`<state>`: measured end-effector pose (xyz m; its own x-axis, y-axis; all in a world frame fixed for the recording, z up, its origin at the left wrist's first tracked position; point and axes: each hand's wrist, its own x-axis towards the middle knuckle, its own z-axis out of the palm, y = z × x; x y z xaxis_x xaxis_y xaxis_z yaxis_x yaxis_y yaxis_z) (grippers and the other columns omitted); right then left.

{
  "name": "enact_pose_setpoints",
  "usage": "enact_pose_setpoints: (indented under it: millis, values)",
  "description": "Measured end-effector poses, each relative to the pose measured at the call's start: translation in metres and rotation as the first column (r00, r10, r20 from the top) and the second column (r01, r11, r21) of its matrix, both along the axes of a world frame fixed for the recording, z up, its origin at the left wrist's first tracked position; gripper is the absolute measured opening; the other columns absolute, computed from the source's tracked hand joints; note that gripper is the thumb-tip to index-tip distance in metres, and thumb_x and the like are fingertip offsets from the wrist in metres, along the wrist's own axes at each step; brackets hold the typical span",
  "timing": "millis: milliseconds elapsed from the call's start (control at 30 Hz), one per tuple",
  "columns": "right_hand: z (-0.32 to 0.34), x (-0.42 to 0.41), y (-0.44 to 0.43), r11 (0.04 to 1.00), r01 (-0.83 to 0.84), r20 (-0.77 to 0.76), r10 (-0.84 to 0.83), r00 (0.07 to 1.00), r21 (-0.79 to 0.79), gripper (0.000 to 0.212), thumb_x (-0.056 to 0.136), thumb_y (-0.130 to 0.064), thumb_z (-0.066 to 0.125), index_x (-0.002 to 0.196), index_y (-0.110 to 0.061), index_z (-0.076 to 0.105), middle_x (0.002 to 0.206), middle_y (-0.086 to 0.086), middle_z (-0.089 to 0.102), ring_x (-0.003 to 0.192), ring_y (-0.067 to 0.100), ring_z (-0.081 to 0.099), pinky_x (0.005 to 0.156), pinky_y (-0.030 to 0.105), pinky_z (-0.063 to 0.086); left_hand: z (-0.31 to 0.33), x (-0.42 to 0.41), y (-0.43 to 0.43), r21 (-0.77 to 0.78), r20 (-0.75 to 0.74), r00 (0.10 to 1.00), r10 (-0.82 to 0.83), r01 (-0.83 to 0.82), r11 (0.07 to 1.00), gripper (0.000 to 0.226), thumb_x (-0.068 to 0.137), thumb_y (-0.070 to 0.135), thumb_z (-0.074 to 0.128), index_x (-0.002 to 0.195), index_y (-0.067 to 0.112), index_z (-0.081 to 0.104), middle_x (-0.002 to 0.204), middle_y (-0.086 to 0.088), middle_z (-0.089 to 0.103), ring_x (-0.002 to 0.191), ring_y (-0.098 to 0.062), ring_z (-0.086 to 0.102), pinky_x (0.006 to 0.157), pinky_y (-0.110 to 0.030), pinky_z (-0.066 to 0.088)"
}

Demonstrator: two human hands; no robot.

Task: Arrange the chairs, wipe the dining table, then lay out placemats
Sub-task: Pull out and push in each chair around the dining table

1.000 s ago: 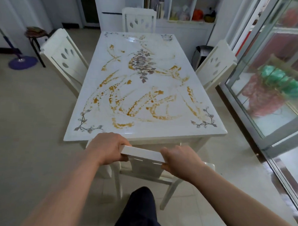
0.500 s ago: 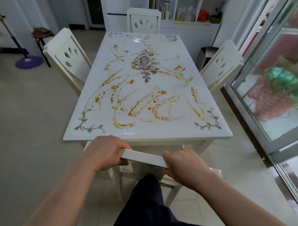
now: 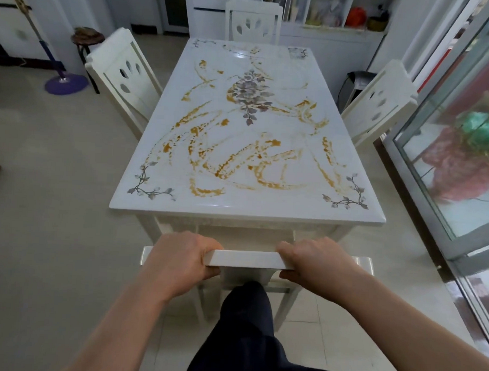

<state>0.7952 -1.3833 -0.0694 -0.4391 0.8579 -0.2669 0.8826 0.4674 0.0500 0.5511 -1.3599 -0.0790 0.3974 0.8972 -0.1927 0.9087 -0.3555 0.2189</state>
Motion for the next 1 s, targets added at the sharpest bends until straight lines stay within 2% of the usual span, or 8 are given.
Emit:
enact_pose_setpoints:
  millis: [333, 500, 600, 800, 1000]
  values:
    - [-0.022, 0.014, 0.001, 1.0, -0.015, -0.005, 0.015, 1.0, 0.004, 0.024, 0.097, -0.042, 0.045, 0.105, -0.02, 0.041, 0.096, 0.003, 0.061, 0.081, 0.027, 0.058, 0.061, 0.033, 0.033, -0.018, 0.013, -0.002, 0.011, -0.032, 0.999, 0.011, -0.011, 1.0, 0.027, 0.083, 0.052, 0.058, 0.109, 0.046, 0.062, 0.095, 0.015, 0.069, 0.091, -0.008, 0.062, 0.072, -0.027, 0.042]
    - [-0.024, 0.012, 0.006, 1.0, -0.016, -0.026, 0.016, 1.0, 0.025, 0.023, 0.098, -0.04, 0.044, 0.107, -0.019, 0.042, 0.091, 0.003, 0.06, 0.07, 0.025, 0.046, 0.061, 0.033, 0.032, -0.022, 0.011, 0.006, 0.002, -0.034, 0.999, 0.037, -0.037, 0.999, 0.027, 0.081, 0.051, 0.061, 0.107, 0.049, 0.062, 0.096, 0.018, 0.069, 0.092, -0.006, 0.062, 0.073, -0.026, 0.043]
    - [-0.028, 0.013, 0.003, 1.0, -0.026, -0.014, 0.026, 1.0, 0.017, 0.024, 0.098, -0.04, 0.043, 0.107, -0.018, 0.043, 0.092, 0.004, 0.061, 0.075, 0.027, 0.054, 0.061, 0.033, 0.036, -0.026, 0.01, 0.003, 0.004, -0.026, 0.999, 0.039, -0.039, 0.999, 0.026, 0.08, 0.053, 0.061, 0.106, 0.05, 0.063, 0.093, 0.018, 0.07, 0.09, -0.006, 0.063, 0.072, -0.026, 0.044]
    - [-0.034, 0.013, -0.004, 0.999, -0.023, -0.007, 0.024, 1.0, 0.024, 0.029, 0.097, -0.043, 0.041, 0.112, -0.018, 0.043, 0.095, 0.004, 0.062, 0.083, 0.03, 0.059, 0.062, 0.033, 0.031, -0.031, 0.01, -0.005, -0.004, -0.043, 0.998, 0.036, -0.036, 0.999, 0.028, 0.08, 0.059, 0.057, 0.106, 0.052, 0.062, 0.093, 0.019, 0.069, 0.089, -0.006, 0.062, 0.074, -0.027, 0.047]
    - [-0.034, 0.012, -0.007, 0.999, 0.003, -0.01, -0.002, 1.0, 0.048, 0.028, 0.097, -0.044, 0.044, 0.111, -0.02, 0.044, 0.093, 0.0, 0.061, 0.077, 0.025, 0.055, 0.061, 0.031, 0.03, -0.028, 0.011, -0.007, -0.004, -0.032, 0.998, 0.048, -0.048, 0.999, 0.028, 0.08, 0.056, 0.06, 0.108, 0.051, 0.063, 0.099, 0.019, 0.069, 0.095, -0.006, 0.061, 0.077, -0.027, 0.045]
